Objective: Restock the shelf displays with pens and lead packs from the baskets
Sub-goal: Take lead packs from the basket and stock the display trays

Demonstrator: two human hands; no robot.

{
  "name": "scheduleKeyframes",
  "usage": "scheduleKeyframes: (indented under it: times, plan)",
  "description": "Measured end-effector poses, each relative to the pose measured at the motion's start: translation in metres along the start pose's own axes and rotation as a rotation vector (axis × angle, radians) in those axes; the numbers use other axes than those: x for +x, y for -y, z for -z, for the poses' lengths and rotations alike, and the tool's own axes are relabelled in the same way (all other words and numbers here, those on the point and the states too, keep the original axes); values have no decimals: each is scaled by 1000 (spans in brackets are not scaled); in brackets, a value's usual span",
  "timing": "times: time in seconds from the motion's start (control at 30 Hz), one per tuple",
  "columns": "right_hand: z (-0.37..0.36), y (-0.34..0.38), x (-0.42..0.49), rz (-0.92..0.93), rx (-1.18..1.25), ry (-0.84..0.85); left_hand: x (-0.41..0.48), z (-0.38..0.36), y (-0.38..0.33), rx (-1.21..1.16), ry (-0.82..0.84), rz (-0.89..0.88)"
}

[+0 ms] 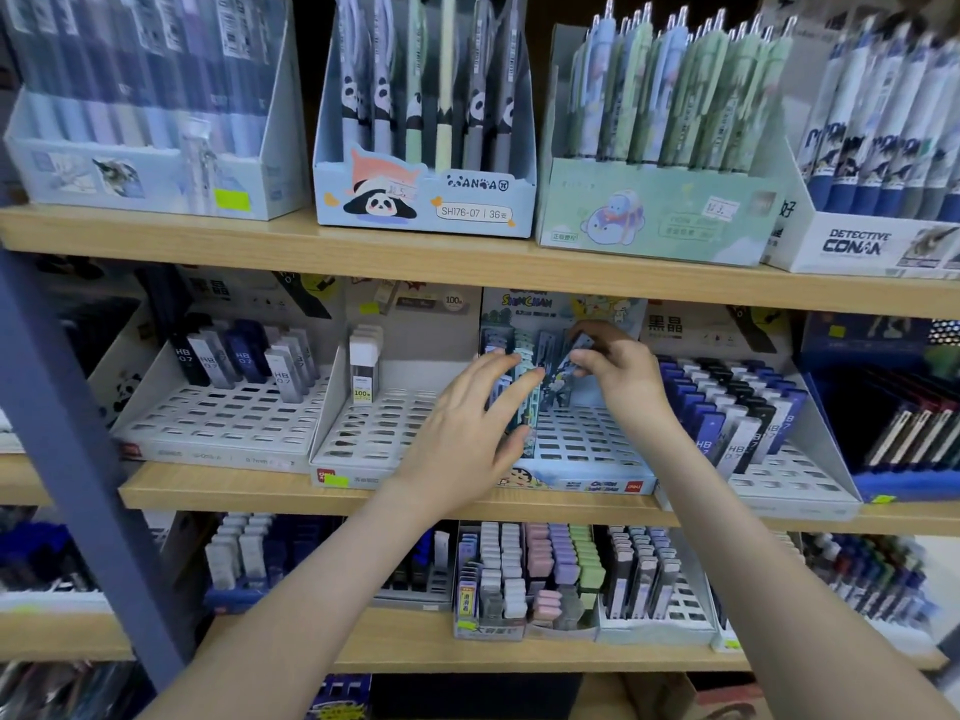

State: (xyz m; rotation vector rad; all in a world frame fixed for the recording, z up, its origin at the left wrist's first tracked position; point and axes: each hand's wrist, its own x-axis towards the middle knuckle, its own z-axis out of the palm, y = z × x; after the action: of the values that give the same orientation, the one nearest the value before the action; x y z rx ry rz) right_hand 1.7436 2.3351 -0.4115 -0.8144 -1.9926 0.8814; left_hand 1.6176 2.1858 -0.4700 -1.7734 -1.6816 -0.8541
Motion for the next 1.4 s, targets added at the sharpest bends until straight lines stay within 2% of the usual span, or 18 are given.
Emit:
scheduleKeyframes:
  times: [0.33, 0.47, 0.53, 0.63, 0.8, 1.07, 1.17, 1.33, 1.4]
  plan:
    - [1, 7, 6, 112, -131, 80, 0, -2, 1, 8, -15, -11]
    - [-8, 9, 2, 111, -242, 218, -1, -1, 1, 39, -11, -25]
    - [-13, 5, -4, 117, -244, 232, -1, -1, 1, 54, -3, -29]
    - [-14, 3, -9, 166, -216, 179, -1, -1, 0, 74, -8, -28]
    - [-11, -7, -5, 388, -470, 31, 0, -1, -1, 73, 1, -23]
    - [-7, -13, -9, 408, -632, 83, 0, 1, -2, 104, 19, -24]
    - [-5, -10, -18, 464, -589, 51, 0, 3, -4, 143, -8, -46]
    - [-8, 19, -70, 612, -352, -248, -25, 24, -10, 151, -84, -80]
    - [-15, 39, -104, 692, -262, -256, -47, 41, -11, 135, -71, -55]
